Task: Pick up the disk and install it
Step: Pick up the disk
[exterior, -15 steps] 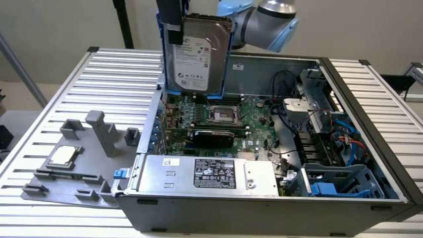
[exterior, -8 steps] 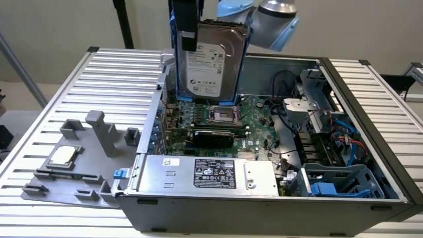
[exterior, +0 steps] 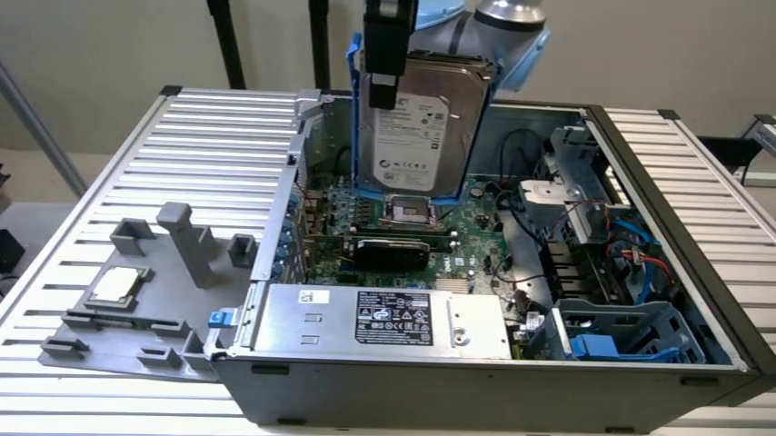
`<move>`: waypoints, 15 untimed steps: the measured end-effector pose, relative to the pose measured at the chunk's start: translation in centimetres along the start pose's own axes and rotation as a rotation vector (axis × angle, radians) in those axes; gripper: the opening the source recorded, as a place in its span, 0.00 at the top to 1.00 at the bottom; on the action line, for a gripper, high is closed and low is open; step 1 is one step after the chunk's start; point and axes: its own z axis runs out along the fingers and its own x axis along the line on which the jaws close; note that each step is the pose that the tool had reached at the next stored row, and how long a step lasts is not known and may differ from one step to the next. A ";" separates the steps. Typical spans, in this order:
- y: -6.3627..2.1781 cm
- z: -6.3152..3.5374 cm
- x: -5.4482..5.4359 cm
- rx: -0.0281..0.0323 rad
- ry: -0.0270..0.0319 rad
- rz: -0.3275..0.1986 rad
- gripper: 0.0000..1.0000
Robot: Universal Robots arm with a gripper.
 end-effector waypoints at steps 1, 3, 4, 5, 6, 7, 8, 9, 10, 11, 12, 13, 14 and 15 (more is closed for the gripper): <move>-0.40 0.00 0.1 0.0003 0.0001 0.000 0.67; -1.31 -0.01 0.2 0.0006 0.0002 0.000 0.67; -1.77 -0.01 0.3 0.0007 0.0000 0.000 0.67; -2.24 -0.02 0.4 0.0007 0.0000 0.000 0.67; -2.70 -0.03 0.5 0.0007 -0.0001 0.000 0.67; -3.16 -0.05 0.6 0.0007 -0.0002 0.000 0.67; -3.66 -0.06 0.7 0.0007 -0.0001 0.000 0.67; -4.12 -0.08 0.8 0.0007 -0.0002 0.000 0.67; -4.57 -0.10 0.9 0.0007 -0.0002 0.000 0.67; -5.03 -0.12 1.0 0.0007 -0.0001 0.000 0.67; -5.49 -0.14 1.1 0.0007 -0.0001 0.000 0.67; -5.95 -0.16 1.2 0.0007 -0.0002 0.000 0.67; -6.41 -0.18 1.3 0.0007 -0.0001 0.000 0.67; -6.89 -0.20 1.4 0.0007 -0.0001 0.000 0.67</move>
